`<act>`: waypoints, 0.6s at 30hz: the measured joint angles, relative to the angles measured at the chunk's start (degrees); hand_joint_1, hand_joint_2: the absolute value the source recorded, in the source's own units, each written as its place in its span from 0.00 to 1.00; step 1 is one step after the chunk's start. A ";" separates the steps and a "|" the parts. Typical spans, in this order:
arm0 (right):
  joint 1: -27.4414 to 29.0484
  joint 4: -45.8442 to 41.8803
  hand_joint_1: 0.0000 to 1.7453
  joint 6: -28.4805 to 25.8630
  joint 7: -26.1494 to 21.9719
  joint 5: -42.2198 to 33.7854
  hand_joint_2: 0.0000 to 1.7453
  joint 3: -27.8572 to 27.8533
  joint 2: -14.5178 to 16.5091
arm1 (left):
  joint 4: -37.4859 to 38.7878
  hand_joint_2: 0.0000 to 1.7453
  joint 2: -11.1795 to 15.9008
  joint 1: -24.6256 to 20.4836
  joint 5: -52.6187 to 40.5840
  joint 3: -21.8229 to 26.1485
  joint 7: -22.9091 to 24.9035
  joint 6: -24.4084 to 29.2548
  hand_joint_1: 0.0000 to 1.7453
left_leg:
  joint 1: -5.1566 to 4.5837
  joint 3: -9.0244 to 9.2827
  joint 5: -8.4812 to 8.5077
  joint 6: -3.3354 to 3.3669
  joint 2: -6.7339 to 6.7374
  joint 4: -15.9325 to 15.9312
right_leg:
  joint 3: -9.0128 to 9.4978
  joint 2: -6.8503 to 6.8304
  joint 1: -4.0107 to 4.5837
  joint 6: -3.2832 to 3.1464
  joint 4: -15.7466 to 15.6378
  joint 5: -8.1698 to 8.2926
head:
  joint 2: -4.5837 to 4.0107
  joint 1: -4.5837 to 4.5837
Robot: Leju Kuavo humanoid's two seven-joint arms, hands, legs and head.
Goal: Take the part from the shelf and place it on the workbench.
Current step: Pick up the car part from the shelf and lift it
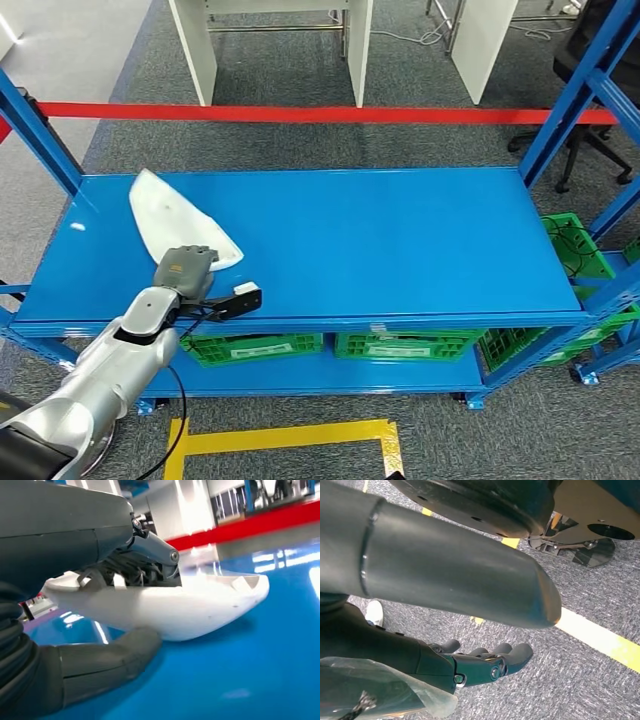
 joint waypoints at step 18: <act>0.14 0.00 0.00 -0.59 -0.01 -0.90 0.00 -0.05 0.00 | -2.71 1.00 -3.04 2.22 23.38 9.28 -21.99 7.43 1.00 | -0.01 0.00 0.05 0.04 -0.13 0.01 | 0.02 -0.15 -0.01 0.00 0.00 0.00 | 0.00 -0.01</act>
